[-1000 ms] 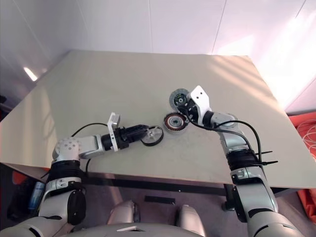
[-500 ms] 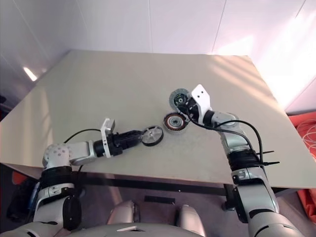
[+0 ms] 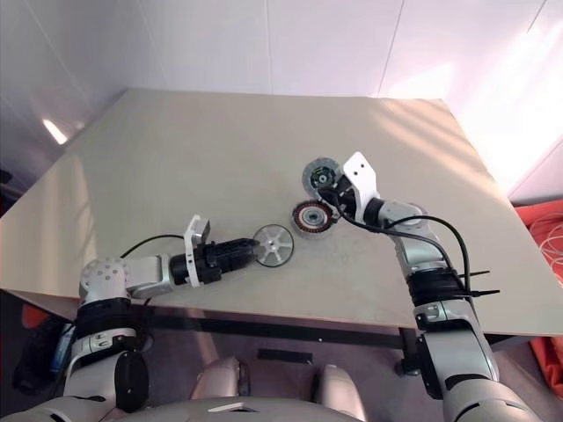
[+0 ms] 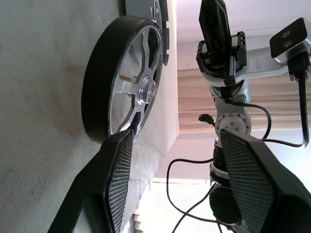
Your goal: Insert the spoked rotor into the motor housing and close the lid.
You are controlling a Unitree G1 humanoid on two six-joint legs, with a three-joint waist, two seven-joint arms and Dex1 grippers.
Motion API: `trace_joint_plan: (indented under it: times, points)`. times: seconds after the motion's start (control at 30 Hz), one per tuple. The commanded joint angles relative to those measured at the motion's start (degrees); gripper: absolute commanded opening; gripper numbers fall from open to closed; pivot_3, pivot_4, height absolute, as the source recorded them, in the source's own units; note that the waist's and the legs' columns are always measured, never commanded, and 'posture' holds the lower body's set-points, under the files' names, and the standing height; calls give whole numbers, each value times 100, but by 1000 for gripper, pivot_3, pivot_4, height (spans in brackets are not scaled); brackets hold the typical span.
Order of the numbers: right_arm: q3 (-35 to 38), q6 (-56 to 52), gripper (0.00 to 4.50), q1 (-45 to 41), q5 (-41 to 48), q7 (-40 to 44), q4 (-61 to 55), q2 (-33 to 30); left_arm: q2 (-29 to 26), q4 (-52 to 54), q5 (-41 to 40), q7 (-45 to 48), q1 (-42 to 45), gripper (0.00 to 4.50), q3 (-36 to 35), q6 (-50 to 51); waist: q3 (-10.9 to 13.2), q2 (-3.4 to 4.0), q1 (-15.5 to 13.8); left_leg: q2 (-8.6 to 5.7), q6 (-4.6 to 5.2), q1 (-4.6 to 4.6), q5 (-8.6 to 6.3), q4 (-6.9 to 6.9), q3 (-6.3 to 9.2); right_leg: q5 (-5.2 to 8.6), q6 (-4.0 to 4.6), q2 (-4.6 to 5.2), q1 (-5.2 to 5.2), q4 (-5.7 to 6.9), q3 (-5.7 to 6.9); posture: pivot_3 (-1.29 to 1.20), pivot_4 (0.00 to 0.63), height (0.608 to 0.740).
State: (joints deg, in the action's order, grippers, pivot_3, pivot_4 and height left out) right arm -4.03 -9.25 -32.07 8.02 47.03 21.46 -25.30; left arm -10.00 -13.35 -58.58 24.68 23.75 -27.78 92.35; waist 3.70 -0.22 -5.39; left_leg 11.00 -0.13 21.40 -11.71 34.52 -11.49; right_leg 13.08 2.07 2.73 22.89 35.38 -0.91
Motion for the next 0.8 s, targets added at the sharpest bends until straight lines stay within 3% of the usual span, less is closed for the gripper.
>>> trace_joint_plan:
  times: [0.03,0.3,0.8]
  points:
    - [148,34,150,-53,82,-34,-315,-50,-77,138,-387,105,-24,2980,117,15,0,0,-1,-1,0,0,0,0,0,0,0,1,0,0,0,0,0,740]
    - [142,51,150,-47,69,-46,-302,-53,-335,33,-794,80,-161,2980,541,15,0,0,1,-3,1,0,0,-1,0,1,-2,2,-1,0,0,0,0,740]
    - [141,87,150,-90,69,-81,-251,-47,-185,-412,-92,31,122,2980,510,-682,0,0,-1,-4,0,0,0,-1,2,1,-3,3,-3,-1,1,0,0,740]
